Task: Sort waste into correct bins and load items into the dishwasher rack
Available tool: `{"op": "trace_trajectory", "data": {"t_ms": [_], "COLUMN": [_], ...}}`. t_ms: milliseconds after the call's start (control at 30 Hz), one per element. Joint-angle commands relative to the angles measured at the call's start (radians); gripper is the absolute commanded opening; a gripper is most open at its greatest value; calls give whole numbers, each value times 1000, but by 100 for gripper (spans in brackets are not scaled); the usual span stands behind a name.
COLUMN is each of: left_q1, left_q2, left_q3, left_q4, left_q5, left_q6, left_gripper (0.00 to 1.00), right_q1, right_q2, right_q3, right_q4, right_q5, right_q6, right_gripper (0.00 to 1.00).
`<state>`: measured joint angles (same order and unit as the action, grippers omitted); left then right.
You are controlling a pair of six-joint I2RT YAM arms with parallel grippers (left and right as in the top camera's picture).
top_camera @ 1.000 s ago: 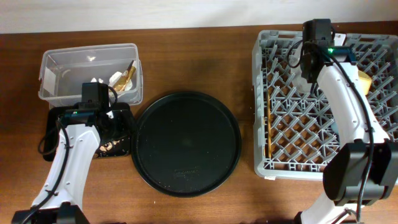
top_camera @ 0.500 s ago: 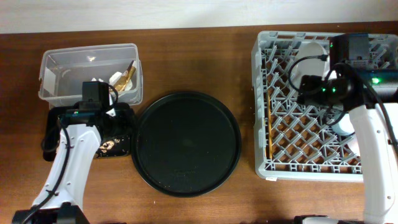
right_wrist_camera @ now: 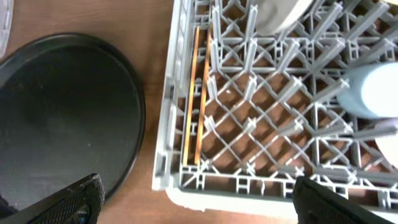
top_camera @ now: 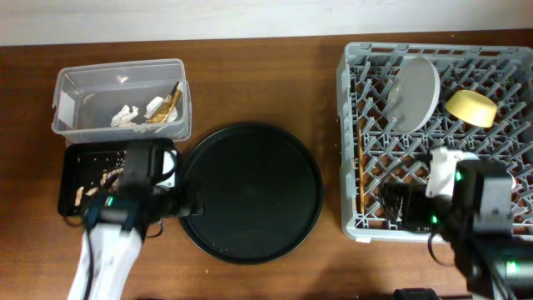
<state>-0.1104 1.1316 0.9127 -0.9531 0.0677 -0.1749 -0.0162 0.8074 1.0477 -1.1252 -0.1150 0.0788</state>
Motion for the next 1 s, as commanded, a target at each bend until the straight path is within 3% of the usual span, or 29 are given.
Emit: {"op": "trace_trajectory", "data": {"t_ms": [0, 133, 433, 600, 967], "left_q1": [-1, -1, -1, -1, -1], "left_q2": [-240, -373, -375, -375, -375], "left_q3": [-68, -68, -68, -68, -68], "left_q4": [73, 122, 122, 122, 122], "left_q5": [3, 4, 4, 4, 4], "left_q6": [16, 16, 16, 16, 16], "left_gripper": [99, 99, 99, 99, 100], "right_q1": [3, 3, 3, 3, 51], "right_q2": [-65, -54, 6, -138, -787], "right_q3": [-31, -31, -31, -98, -813], "right_q4": [-59, -68, -67, -36, 804], "right_q5": [-5, -5, -5, 65, 64], "right_q6": [6, 6, 6, -42, -42], "right_gripper": [98, 98, 98, 98, 98]}}
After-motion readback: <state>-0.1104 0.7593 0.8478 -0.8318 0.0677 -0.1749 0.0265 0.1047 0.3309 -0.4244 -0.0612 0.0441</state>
